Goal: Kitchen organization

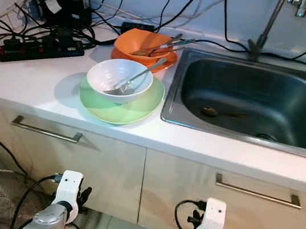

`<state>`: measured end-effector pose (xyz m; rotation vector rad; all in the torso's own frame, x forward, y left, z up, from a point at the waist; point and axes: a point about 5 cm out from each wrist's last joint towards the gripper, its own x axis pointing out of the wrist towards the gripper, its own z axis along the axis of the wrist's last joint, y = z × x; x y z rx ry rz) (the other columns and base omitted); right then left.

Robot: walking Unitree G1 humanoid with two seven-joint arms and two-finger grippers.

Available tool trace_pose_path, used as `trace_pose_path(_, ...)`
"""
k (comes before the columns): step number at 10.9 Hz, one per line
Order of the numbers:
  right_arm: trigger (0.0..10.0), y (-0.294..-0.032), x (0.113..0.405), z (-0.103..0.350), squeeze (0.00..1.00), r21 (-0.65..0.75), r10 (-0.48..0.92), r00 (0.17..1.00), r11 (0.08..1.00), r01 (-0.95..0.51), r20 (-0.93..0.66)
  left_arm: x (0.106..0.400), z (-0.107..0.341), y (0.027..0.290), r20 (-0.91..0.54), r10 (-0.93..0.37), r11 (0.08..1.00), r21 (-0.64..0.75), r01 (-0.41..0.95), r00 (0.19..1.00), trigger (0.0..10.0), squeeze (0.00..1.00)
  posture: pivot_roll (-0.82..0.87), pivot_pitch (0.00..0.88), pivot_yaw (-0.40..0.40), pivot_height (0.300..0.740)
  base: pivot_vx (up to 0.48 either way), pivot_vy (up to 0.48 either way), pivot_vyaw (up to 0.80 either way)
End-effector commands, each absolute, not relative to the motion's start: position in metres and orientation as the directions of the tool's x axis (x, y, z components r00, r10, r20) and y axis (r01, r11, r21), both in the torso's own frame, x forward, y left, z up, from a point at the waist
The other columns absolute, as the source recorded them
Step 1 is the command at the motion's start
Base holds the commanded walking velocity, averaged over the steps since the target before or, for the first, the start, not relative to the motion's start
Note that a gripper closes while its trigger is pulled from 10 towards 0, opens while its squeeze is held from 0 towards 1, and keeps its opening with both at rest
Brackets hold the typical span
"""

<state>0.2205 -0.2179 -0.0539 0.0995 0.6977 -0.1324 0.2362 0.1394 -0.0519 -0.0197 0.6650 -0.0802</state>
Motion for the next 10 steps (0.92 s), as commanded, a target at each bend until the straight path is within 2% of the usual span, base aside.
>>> trace_pose_path(1,10.0,-0.214,0.221,-0.055,0.0,0.051,-0.069,0.751,0.989,0.135,-0.656,0.231,-0.056,0.144,-0.636,-0.053,0.999,-0.036,0.039,0.77,10.0,0.0,0.02,0.0,0.058,0.74,0.0,0.0,0.0)
trace_pose_path(3,10.0,-0.206,0.216,-0.059,0.0,0.067,-0.055,0.748,0.989,0.131,-0.661,0.231,-0.055,0.146,-0.622,-0.05,0.999,-0.015,0.052,0.782,10.0,0.0,0.03,0.0,0.076,0.74,0.0,0.0,0.0)
trace_pose_path(7,10.0,-0.221,0.203,-0.062,0.0,0.05,-0.119,0.744,0.978,0.201,-0.658,0.226,-0.054,0.16,-0.58,-0.03,1.0,-0.011,0.029,0.814,10.0,0.0,0.04,0.0,0.096,0.74,0.0,0.0,0.0)
trace_pose_path(10,10.0,-0.258,0.184,-0.059,0.0,0.013,-0.279,0.741,0.932,0.363,-0.611,0.225,-0.043,0.192,-0.46,0.089,0.996,0.017,-0.091,0.884,10.0,0.0,0.06,0.004,0.107,0.74,0.0,0.0,0.0)
